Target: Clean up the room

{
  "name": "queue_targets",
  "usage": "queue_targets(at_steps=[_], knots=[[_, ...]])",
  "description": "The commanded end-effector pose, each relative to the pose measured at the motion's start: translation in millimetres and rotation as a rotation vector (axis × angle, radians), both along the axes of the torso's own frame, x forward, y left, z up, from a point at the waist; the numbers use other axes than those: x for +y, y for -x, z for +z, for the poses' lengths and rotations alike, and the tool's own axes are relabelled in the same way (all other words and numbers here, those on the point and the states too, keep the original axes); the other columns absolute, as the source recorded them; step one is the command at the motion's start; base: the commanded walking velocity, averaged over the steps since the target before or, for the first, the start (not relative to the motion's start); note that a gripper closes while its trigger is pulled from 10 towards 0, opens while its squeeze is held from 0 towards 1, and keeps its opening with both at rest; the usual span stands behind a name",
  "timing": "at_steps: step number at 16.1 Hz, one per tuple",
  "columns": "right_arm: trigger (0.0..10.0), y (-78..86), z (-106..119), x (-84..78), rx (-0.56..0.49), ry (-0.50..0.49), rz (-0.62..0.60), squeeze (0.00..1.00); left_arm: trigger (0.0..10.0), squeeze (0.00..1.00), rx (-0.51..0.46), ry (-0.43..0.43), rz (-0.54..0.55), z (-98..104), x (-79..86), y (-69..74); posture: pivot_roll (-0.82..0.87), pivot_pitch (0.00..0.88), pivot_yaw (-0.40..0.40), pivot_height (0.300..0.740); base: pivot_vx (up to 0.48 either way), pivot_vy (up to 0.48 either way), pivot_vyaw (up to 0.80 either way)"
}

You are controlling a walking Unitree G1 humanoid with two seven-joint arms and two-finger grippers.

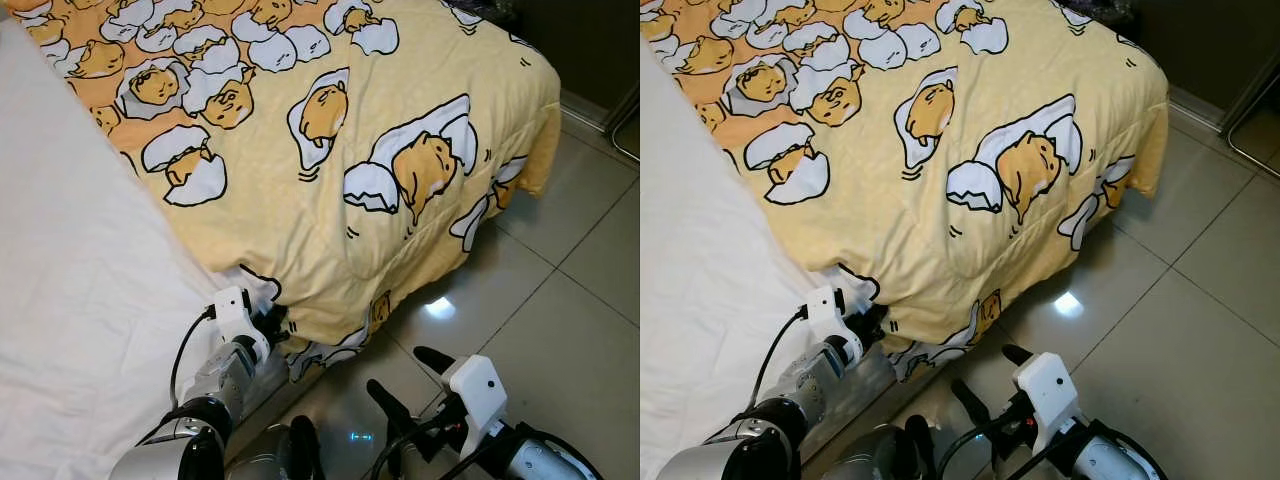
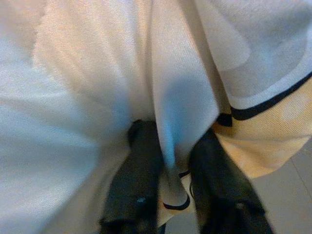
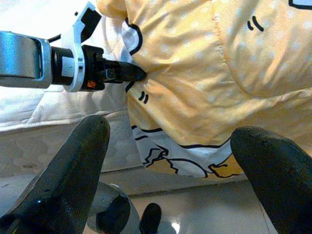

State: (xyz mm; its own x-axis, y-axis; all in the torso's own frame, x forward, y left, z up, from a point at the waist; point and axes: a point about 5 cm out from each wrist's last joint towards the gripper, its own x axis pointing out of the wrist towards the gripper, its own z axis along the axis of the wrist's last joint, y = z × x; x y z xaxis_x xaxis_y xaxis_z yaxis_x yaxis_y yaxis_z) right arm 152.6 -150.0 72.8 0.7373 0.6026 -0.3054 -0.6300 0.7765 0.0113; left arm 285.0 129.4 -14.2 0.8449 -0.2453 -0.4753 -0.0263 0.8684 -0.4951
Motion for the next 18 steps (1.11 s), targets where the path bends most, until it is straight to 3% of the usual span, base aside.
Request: queue_targets(at_steps=[1,10,14,18], knots=[[10.0,3.7,-4,0.8,0.018,-0.005,0.005,0.00,0.0,0.00,0.067,0.040,-0.045,-13,-11.4,14.7,-0.32,0.201,0.142,0.740,0.000,0.000,0.00],[10.0,0.8,-2,0.9,0.004,0.001,0.014,0.00,0.0,0.00,0.068,0.051,-0.059,-17,-11.4,20.9,-0.32,0.204,0.146,0.740,0.000,0.000,0.00],[10.0,1.5,-2,0.8,0.005,0.001,0.011,0.00,0.0,0.00,0.098,0.084,-0.020,-27,-10.7,34.3,-0.31,0.210,0.150,0.740,0.000,0.000,0.00],[10.0,0.4,-2,1.1,0.003,-0.002,0.018,0.00,0.0,0.00,0.087,0.000,-0.177,-38,-19.7,56.7,-0.31,0.211,0.148,0.740,0.000,0.000,0.00]])
